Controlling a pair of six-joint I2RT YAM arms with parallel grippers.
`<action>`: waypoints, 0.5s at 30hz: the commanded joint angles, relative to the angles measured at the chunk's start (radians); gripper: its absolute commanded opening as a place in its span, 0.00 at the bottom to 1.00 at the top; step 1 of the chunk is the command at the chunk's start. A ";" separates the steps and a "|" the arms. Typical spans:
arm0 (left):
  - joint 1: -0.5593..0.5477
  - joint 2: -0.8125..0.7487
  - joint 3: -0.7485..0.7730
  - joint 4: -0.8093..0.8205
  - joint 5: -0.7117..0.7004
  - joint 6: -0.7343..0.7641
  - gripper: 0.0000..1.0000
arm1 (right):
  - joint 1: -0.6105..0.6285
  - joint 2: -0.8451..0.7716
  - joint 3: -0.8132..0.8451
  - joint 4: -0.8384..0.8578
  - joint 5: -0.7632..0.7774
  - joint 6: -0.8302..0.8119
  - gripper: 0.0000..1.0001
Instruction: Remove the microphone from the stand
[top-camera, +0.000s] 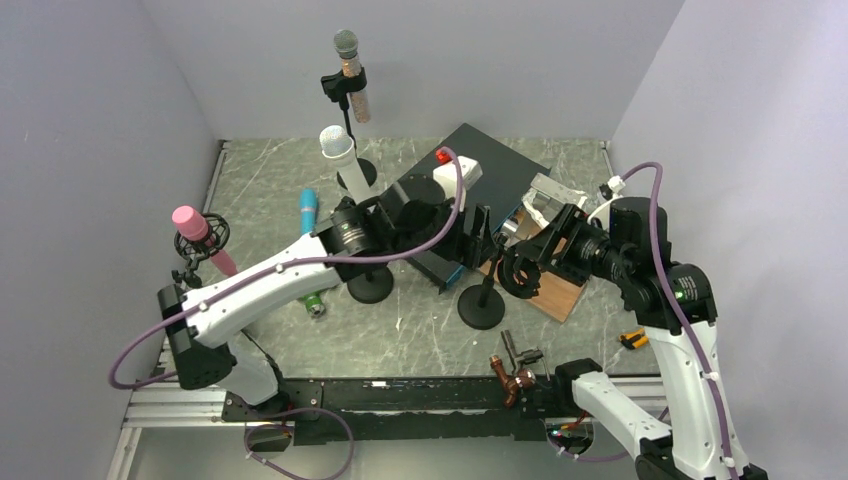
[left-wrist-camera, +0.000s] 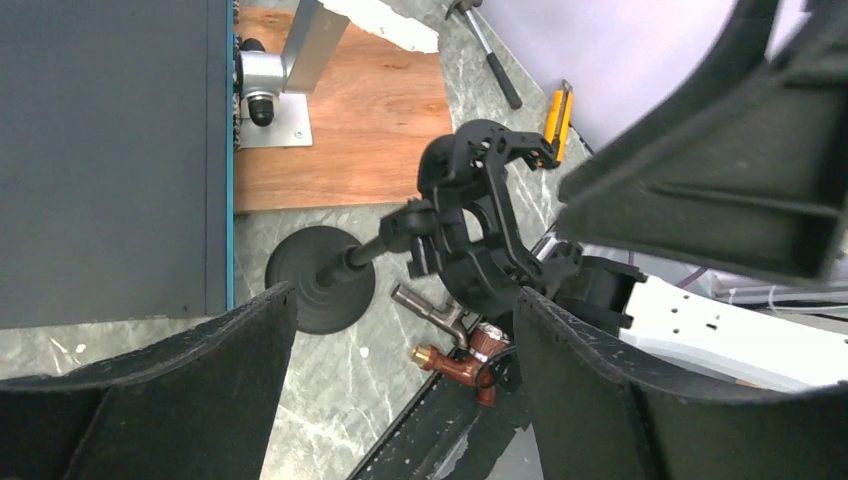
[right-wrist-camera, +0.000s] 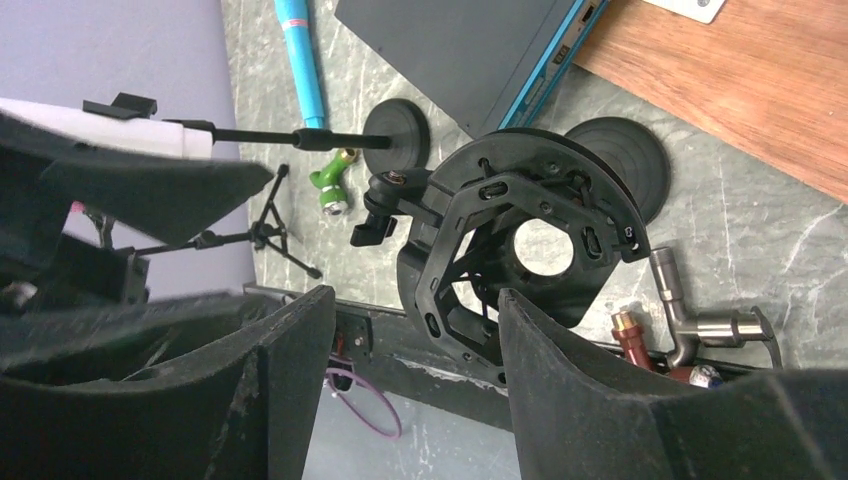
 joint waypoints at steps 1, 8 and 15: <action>0.035 0.051 0.079 0.032 0.109 -0.037 0.79 | 0.001 -0.023 -0.012 0.028 0.021 0.015 0.61; 0.091 0.108 0.057 0.100 0.281 -0.099 0.74 | 0.002 -0.025 -0.090 0.110 -0.052 0.001 0.52; 0.126 0.204 0.122 0.062 0.377 -0.112 0.65 | 0.003 0.010 -0.094 0.140 -0.054 -0.032 0.46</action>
